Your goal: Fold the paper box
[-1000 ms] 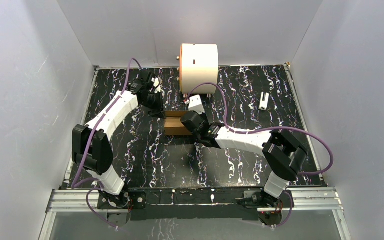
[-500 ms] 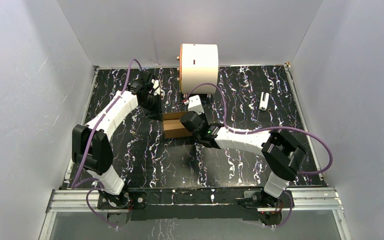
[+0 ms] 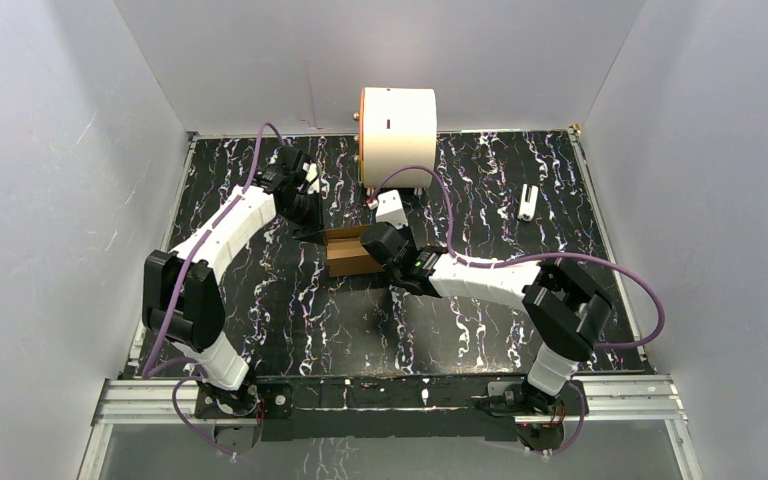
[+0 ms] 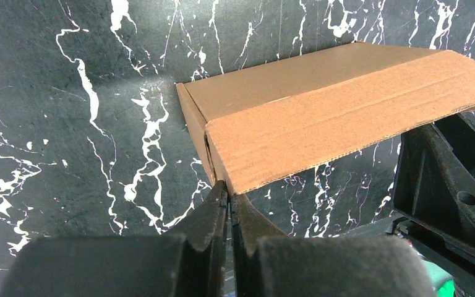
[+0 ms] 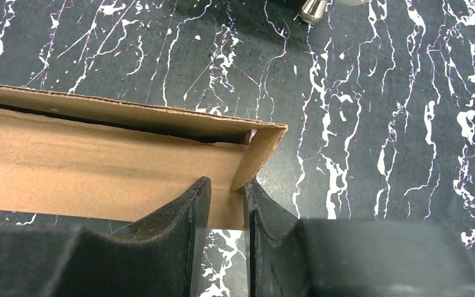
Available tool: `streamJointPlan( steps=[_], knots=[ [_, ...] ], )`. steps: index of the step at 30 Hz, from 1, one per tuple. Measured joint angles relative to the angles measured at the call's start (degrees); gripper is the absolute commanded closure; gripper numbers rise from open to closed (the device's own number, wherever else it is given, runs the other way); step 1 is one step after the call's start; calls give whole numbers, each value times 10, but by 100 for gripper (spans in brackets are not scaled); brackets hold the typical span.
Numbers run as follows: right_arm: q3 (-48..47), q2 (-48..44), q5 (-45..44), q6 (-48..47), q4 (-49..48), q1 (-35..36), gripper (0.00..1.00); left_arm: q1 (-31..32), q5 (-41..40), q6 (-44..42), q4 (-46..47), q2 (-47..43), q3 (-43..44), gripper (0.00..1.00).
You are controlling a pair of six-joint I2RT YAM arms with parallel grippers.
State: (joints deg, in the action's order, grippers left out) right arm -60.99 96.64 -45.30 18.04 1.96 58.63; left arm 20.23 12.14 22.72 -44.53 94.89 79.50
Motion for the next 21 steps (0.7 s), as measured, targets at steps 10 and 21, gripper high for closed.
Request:
streamJointPlan(
  steps=[10,21],
  knots=[
    [0,0,0,0,0,0,64,1,-7,-4,4,-6,-3,100],
    [0,0,0,0,0,0,64,4,-11,-4,27,-20,-31,100]
  ],
)
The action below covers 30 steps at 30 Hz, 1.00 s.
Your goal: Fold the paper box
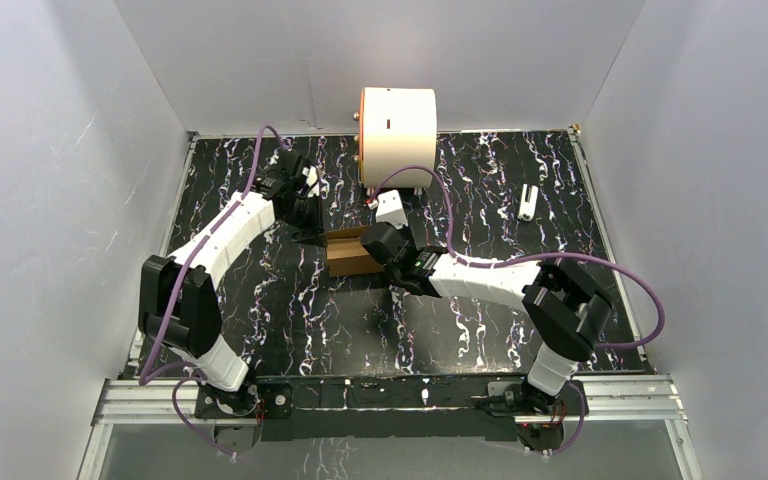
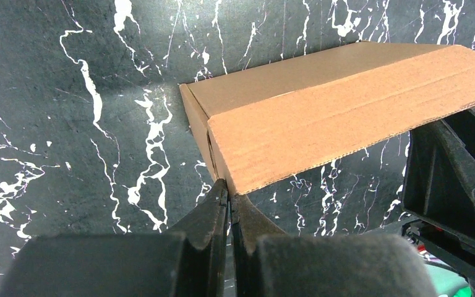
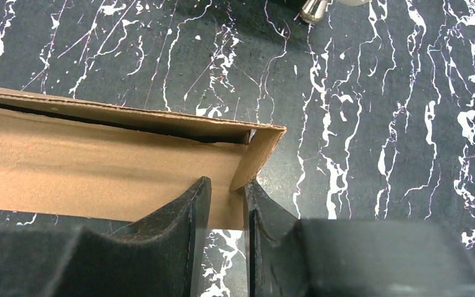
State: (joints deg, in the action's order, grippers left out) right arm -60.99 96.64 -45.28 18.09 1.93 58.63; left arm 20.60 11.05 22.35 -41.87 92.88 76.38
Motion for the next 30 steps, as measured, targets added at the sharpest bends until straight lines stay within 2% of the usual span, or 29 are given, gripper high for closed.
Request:
streamJointPlan(
  steps=[10,21,30],
  knots=[
    [0,-2,2,0,1,0,63,23,-34,4,44,-42,-58,100],
    [23,-41,35,-5,12,0,56,42,-72,24,89,-73,-103,100],
    [47,-97,71,-10,20,-19,63,47,-82,26,89,-73,-103,100]
  ],
)
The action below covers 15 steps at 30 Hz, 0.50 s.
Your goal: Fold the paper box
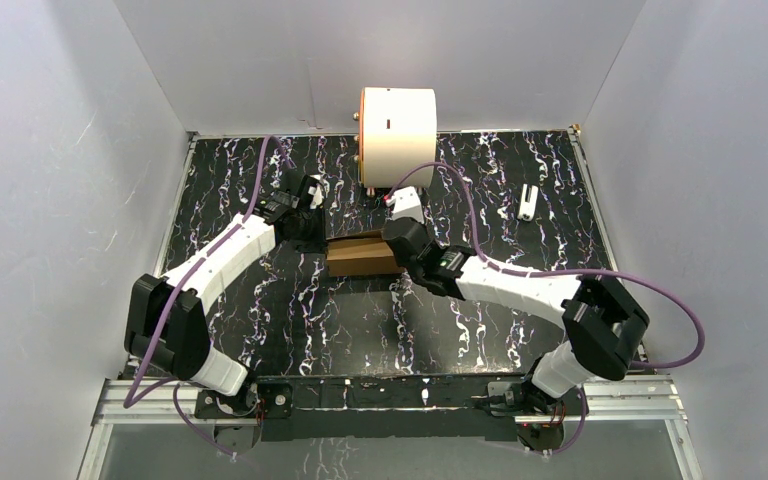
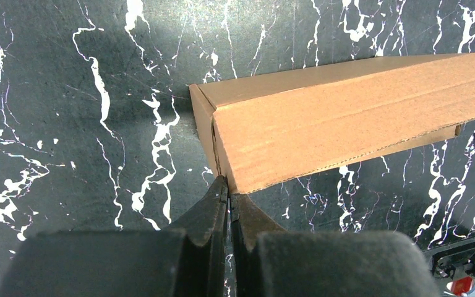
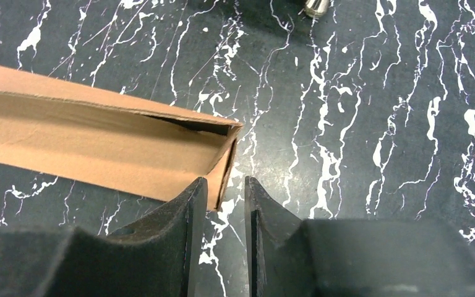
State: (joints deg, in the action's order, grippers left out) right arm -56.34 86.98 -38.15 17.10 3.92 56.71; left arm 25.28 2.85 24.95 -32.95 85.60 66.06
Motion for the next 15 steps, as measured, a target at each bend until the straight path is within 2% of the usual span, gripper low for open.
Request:
streamJointPlan(
  steps=[15],
  knots=[
    [3,-6,54,-3,-27,-24,58,1,-3,0,0,0,0,100]
  ],
)
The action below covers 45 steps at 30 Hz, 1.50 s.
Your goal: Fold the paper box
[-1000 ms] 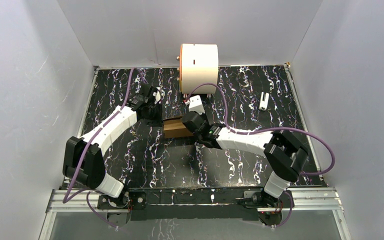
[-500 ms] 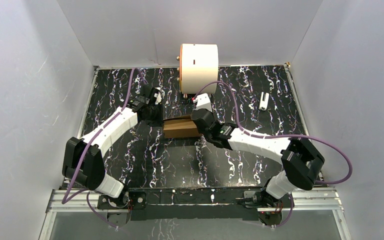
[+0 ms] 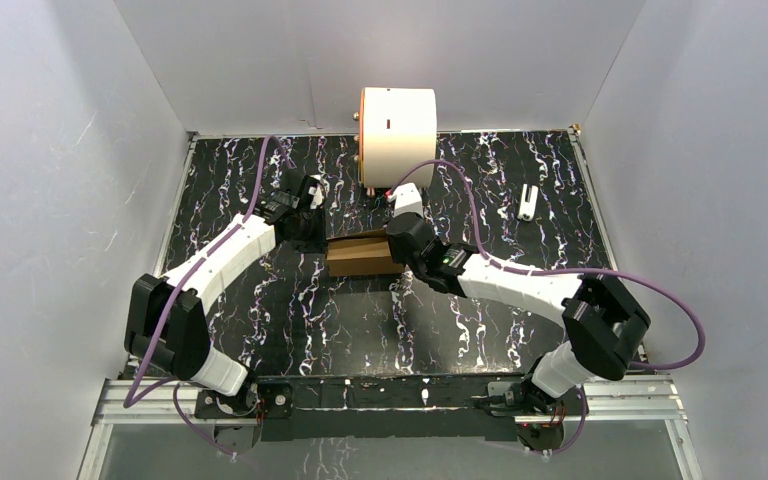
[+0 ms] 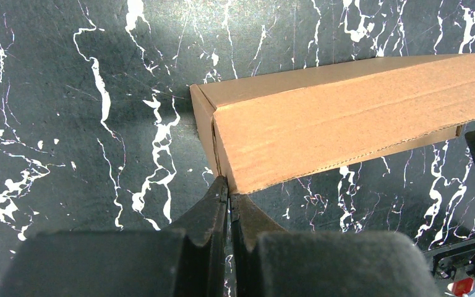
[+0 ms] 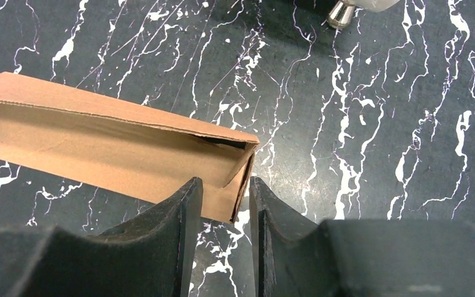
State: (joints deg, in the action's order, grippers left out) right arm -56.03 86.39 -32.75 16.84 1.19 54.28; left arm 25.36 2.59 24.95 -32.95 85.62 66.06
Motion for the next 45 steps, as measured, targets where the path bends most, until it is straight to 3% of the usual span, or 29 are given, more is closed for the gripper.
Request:
streamJointPlan(
  steps=[8,13,21,45],
  knots=[
    [0,19,0,3,-21,-18,67,0,0,0,0,0,0,100],
    [0,24,6,5,-26,-25,83,1,0,0,0,0,0,100],
    [0,23,14,-5,-19,-34,95,3,-2,0,-1,3,3,100],
    [14,14,47,17,-27,-45,94,10,-12,5,40,-18,-35,100]
  ],
)
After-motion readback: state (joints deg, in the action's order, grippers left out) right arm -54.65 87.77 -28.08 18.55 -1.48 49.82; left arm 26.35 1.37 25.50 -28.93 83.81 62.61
